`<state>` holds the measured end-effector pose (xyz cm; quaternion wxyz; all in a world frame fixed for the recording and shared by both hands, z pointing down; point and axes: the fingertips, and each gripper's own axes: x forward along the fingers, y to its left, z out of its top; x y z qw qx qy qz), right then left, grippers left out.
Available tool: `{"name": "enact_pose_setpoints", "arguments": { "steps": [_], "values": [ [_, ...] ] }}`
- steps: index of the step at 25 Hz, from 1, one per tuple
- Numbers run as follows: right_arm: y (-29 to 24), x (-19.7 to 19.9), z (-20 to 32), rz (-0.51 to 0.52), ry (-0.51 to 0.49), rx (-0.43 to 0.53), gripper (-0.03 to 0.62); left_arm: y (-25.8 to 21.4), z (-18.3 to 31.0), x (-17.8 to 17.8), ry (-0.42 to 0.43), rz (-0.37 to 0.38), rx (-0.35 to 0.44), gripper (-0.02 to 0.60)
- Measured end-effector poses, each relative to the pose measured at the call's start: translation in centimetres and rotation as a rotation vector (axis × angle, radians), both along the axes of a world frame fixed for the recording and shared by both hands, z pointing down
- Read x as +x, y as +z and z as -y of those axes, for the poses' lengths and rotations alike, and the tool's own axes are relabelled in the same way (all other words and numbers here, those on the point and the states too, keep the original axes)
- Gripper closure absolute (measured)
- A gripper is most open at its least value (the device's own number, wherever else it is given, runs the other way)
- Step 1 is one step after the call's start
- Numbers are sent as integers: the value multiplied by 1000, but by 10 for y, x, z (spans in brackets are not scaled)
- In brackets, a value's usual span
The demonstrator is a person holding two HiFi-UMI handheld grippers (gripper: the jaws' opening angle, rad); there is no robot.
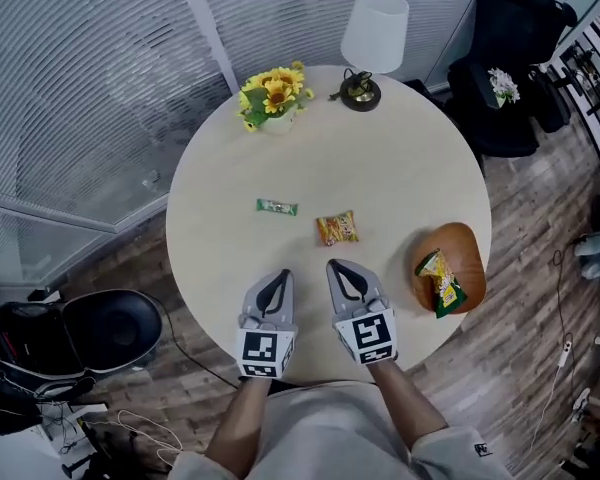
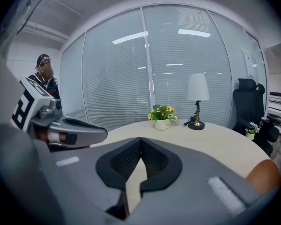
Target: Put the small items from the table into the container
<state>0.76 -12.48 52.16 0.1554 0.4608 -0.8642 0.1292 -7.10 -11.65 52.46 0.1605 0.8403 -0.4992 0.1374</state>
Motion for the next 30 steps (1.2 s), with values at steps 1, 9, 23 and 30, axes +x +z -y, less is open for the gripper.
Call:
{"name": "enact_pose_setpoints", "arguments": {
  "steps": [1,9,23,30],
  "values": [
    [5,-7,9,-10,1,3,591,1,3,-6,7,-1,-4,584],
    [77,-75,102,-119,-49,-81,397,13,27,-43,59,-6,-22,584],
    [188,-116,149,-282,45,-314,320,54,52,-111,32,-25,-103,584],
    [197,-124,135,-317,6,-373,532,58,51,-129,7,-39,-121,583]
  ]
}}
